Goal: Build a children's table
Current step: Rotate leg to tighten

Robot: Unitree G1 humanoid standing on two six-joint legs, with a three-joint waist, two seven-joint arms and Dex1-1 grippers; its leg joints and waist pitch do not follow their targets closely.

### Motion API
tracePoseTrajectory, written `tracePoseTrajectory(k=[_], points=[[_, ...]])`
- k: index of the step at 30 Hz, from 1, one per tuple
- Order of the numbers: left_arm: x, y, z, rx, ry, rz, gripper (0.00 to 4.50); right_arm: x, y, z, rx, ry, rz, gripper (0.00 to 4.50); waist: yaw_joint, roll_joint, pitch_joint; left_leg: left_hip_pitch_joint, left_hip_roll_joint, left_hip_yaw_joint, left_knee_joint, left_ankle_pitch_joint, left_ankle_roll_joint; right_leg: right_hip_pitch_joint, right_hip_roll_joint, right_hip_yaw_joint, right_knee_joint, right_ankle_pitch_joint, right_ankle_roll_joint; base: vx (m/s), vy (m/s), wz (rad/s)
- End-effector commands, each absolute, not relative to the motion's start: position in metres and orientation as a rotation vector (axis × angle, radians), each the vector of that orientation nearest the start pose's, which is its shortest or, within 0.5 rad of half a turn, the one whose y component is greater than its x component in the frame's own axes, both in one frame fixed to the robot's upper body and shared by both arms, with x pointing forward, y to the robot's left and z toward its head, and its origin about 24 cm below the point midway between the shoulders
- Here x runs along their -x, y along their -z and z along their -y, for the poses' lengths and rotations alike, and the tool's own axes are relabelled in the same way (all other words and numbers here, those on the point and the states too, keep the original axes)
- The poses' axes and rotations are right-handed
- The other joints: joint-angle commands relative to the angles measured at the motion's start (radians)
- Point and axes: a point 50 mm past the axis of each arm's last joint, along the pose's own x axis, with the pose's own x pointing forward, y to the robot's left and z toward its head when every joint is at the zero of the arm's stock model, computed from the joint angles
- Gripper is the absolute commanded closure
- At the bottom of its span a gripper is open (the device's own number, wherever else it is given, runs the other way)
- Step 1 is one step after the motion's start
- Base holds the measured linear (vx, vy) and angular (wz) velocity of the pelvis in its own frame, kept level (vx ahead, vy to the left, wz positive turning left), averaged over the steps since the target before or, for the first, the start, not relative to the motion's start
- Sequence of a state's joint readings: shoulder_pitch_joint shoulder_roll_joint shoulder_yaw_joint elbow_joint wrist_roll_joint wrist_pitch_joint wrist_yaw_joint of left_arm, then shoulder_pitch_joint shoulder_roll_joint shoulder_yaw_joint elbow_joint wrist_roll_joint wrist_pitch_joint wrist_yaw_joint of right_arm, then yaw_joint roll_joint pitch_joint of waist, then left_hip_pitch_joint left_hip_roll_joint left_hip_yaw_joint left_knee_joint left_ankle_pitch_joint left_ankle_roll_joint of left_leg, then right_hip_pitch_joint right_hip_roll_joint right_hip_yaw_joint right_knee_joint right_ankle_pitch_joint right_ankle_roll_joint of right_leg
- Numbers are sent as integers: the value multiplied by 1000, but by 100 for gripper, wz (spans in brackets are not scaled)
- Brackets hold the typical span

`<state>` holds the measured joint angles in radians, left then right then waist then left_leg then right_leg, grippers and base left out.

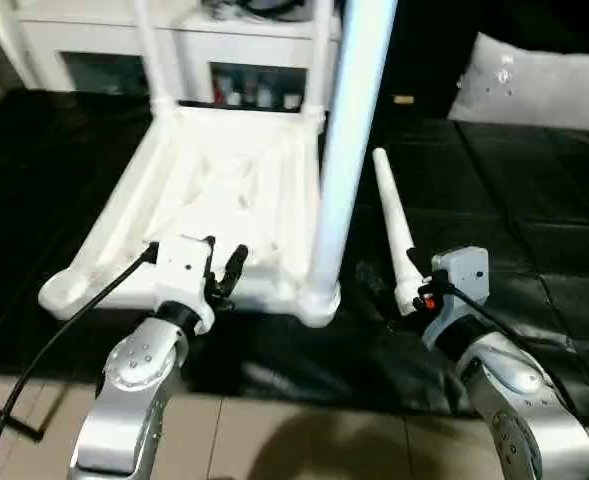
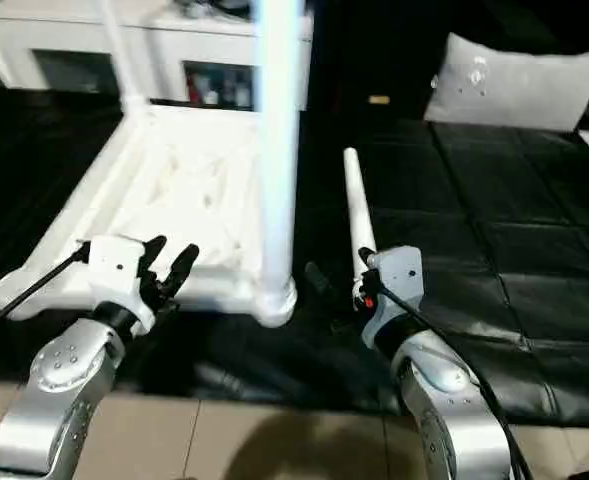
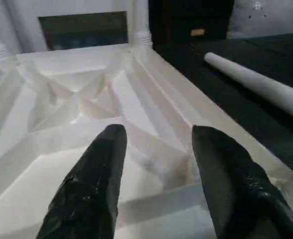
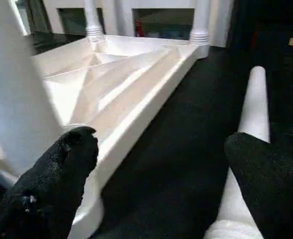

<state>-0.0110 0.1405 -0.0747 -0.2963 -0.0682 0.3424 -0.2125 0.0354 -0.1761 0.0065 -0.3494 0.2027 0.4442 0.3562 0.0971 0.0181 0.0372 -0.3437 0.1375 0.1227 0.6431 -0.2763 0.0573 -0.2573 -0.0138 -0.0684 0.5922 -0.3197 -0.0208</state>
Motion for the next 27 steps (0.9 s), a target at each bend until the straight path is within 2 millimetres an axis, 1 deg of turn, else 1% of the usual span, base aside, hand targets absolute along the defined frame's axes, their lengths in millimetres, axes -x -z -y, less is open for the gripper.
tracePoseTrajectory(k=[1, 2, 3, 4, 5, 6, 7, 8, 9, 10, 11, 12, 13, 14, 15, 16, 17, 18, 19, 20, 21, 22, 23, 24, 25, 26, 27], points=[[-248, -83, -141, -83, 307, -42, 212, -238, -80, 148, -40, -433, -104, 0, 28, -9, -59, -114, 6, -16, -23, 146, 83, 137, -97, 86, -59, 393, -5, 130, 21, -5], [-248, -83, -141, -83, 307, -42, 212, -238, -80, 148, -40, -433, -104, 0, 25, 7, -64, -84, 23, -25, -47, 183, 68, 119, -67, 55, -38, 422, 45, 130, 21, -5], [-247, -83, -141, -85, 310, -44, 212, -239, -80, 148, -39, -431, -104, 0, -25, 40, -86, 105, 121, -135, -60, 386, 227, -44, -19, -17, 91, 311, 137, 195, -35, -2], [-247, -83, -141, -91, 315, -46, 212, -239, -80, 147, -38, -429, -104, 0, -46, 28, -91, 210, 224, -217, -54, 691, 454, -208, -83, 14, 164, -87, 116, 195, -35, 4], [-246, -83, -140, -93, 317, -47, 212, -238, -80, 147, -38, -427, -104, 0, -49, 25, -64, 156, 197, -173, -62, 736, 426, -224, -85, 25, 182, -22, 123, 195, -35, 4], [-246, -83, -140, -93, 323, -50, 212, -239, -80, 147, -38, -426, -104, 0, -52, 19, -63, 123, 169, -134, -79, 707, 402, -215, -80, 24, 184, 37, 121, 81, 18, 4], [-245, -82, -139, -93, 337, -57, 212, -239, -79, 147, -38, -421, -105, 0, -44, 7, -46, 67, 92, -53, -88, 546, 353, -194, -62, 19, 125, 172, 79, 0, 0, 0], [-243, -80, -138, -92, 356, -76, 212, -238, -79, 147, -37, -419, -106, 0, -44, -48, -53, 52, 8, -12, -44, 320, 274, -151, -91, 67, 0, 305, 34, 0, 0, 0], [-243, -80, -138, -92, 357, -78, 212, -238, -79, 147, -37, -419, -106, 0, -31, -79, -56, 0, -39, -2, -15, 198, 215, -97, -123, 118, -39, 236, 57, 44, -64, 9], [-242, -77, -137, -69, 383, -107, 212, -238, -78, 147, -33, -417, -107, 0, 0, -59, -49, -23, -12, -41, 17, 75, 95, -49, -245, 187, -65, 158, -79, 41, -85, -3], [-242, -77, -137, -69, 383, -107, 212, -238, -78, 147, -33, -417, -107, 0, -2, -61, -56, -41, 0, -51, -16, 190, -17, -25, -193, 140, -8, 351, -111, 41, -85, -3], [-242, -76, -136, -50, 421, -117, 195, -239, -78, 148, -18, -416, -107, 0, -4, -52, -55, -34, -2, -46, -34, 248, -53, -41, -156, 121, 2, 465, -107, 20, -61, -7], [-244, -76, -137, -58, 454, -118, 179, -240, -79, 150, -10, -409, -101, 0, -16, -36, -53, -16, -5, -35, -40, 330, -74, -71, -108, 100, 12, 608, -122, 0, 0, 0], [-247, -76, -138, -75, 493, -124, 179, -241, -79, 151, -5, -410, -95, 0, -22, -19, -52, -2, 3, -30, -48, 316, -72, -89, -90, 85, 8, 533, -151, 0, 0, 0], [-247, -76, -138, -77, 499, -124, 176, -241, -80, 151, -4, -411, -94, 0, -31, -19, -49, -7, 9, -35, -58, 274, -79, -82, -88, 81, 3, 434, -160, -87, -14, 0], [-250, -77, -140, -106, 576, -132, 165, -243, -81, 153, 4, -425, -82, 0, -31, -12, -42, -7, 26, -35, -74, 132, -99, -79, -97, 78, -13, 210, -165, -110, 0, -4], [-250, -77, -140, -106, 576, -132, 151, -243, -81, 153, 4, -425, -82, 0, -35, -13, -34, -3, 32, -33, -82, 38, -103, -86, -96, 79, -25, 85, -163, -110, 0, -4], [-253, -79, -143, -137, 680, -154, 140, -244, -82, 155, 8, -454, -83, 0, -41, -7, -11, 14, 40, -29, -104, -229, -116, -106, -97, 81, -60, -269, -126, -118, 0, 7], [-254, -79, -144, -138, 686, -156, 136, -244, -82, 155, 8, -456, -83, 0, -45, -5, -10, 24, 39, -29, -105, -290, -118, -113, -98, 79, -68, -358, -106, -113, -15, 9], [-254, -79, -144, -140, 693, -158, 133, -244, -82, 155, 8, -460, -84, 0, -52, -5, -8, 31, 45, -29, -108, -353, -127, -119, -101, 76, -83, -442, -76, -113, -15, 9], [-255, -80, -146, -162, 750, -180, 122, -245, -82, 154, 16, -499, -90, 0, -55, -8, -7, 26, 46, -31, -111, -352, -127, -114, -103, 76, -86, -455, -64, -93, -8, 4], [-256, -80, -147, -174, 778, -192, 107, -245, -83, 154, 23, -520, -95, 0, -55, -5, -8, 21, 46, -33, -114, -345, -125, -113, -105, 77, -88, -466, -49, -82, 1, 0], [-258, -80, -150, -197, 840, -220, 96, -245, -83, 153, 42, -582, -103, 0, -58, -6, -8, 17, 44, -35, -115, -336, -120, -113, -106, 79, -88, -476, -38, -82, 1, 0], [-260, -81, -154, -226, 903, -255, 93, -244, -84, 152, 72, -645, -112, 0, -59, -5, -10, 16, 44, -34, -113, -327, -119, -113, -108, 80, -88, -479, -37, -67, -7, 1], [-263, -81, -160, -266, 1000, -310, 93, -244, -84, 153, 116, -733, -136, 0, -60, -6, -11, 14, 41, -35, -112, -309, -107, -112, -110, 82, -91, -498, -29, -51, -16, 2], [-265, -82, -163, -284, 1027, -327, 88, -244, -84, 154, 132, -765, -143, 0, -61, -7, -14, 13, 41, -34, -112, -287, -101, -112, -109, 85, -86, -482, -34, -51, -16, 2], [-266, -82, -165, -293, 1039, -335, 62, -244, -84, 154, 139, -780, -147, 0, -63, -10, -15, 8, 41, -34, -112, -271, -98, -109, -110, 86, -85, -469, -39, 0, 0, 0]])
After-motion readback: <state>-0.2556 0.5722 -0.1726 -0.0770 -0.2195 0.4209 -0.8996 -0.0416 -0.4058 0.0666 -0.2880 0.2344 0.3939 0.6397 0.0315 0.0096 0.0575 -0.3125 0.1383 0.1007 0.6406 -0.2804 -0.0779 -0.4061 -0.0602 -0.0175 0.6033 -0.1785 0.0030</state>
